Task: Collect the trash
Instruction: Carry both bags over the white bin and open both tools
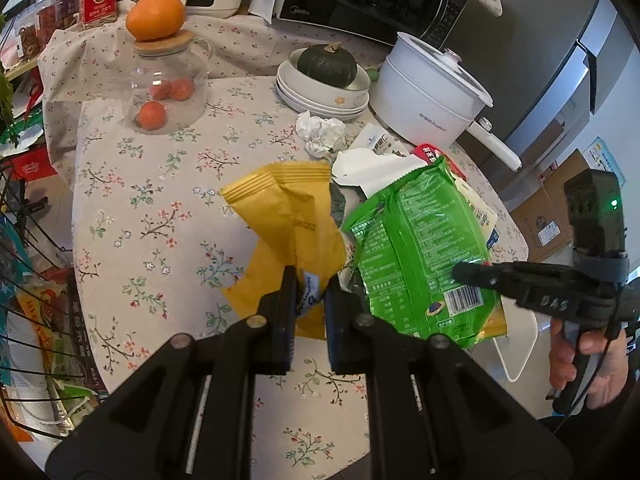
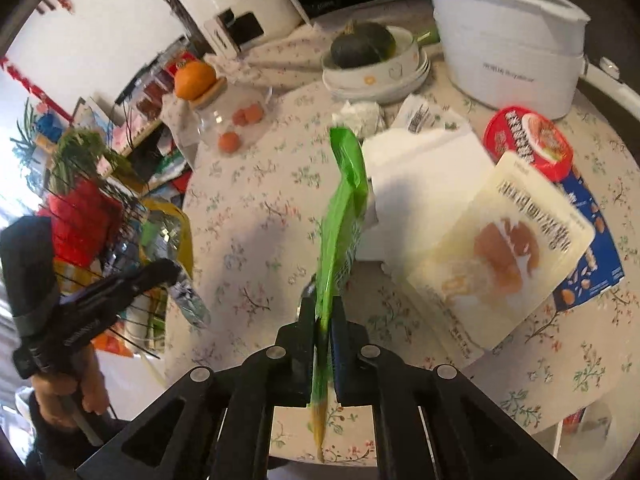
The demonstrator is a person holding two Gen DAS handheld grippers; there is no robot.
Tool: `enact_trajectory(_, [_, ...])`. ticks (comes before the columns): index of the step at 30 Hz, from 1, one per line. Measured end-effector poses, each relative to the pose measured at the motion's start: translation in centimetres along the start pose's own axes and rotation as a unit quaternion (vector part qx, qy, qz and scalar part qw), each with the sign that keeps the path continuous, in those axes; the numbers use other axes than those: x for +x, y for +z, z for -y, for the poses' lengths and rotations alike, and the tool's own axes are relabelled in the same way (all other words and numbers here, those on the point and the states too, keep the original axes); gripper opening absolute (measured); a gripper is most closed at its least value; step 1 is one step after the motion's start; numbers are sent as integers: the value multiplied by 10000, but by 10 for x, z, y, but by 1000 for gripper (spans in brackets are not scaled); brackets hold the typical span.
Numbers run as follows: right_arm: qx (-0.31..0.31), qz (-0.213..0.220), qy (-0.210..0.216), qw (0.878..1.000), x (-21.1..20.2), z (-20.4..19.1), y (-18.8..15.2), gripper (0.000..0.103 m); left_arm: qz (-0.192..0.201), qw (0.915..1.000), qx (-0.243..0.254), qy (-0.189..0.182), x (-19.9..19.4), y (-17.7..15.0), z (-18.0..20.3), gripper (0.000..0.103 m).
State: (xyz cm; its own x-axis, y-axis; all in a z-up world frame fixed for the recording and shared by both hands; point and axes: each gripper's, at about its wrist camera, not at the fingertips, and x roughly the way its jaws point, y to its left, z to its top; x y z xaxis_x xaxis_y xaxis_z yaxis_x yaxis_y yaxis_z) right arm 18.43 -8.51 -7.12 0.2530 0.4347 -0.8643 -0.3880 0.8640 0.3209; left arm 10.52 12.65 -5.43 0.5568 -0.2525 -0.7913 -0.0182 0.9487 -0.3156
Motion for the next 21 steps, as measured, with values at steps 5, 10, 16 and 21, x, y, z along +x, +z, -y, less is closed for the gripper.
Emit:
enact_trajectory(5, [-129,168,3,9998,-6,-9,-2,3,38,10000,14,-35,-1,0,2,14])
enact_trajectory(10, [-84,440,38,9990,-33,-6,-6,2,155,9998,125,-100,-8,0,11,14])
enact_trajectory(16, [30,809,-31,9967,-79,6,-17,2,236,9990,309,-238,-14,-4,29,14])
enact_trajectory(21, [160,1094,-245,9936,-118,25,-33,2,219,9977,529,-366,-13,-10,47,14])
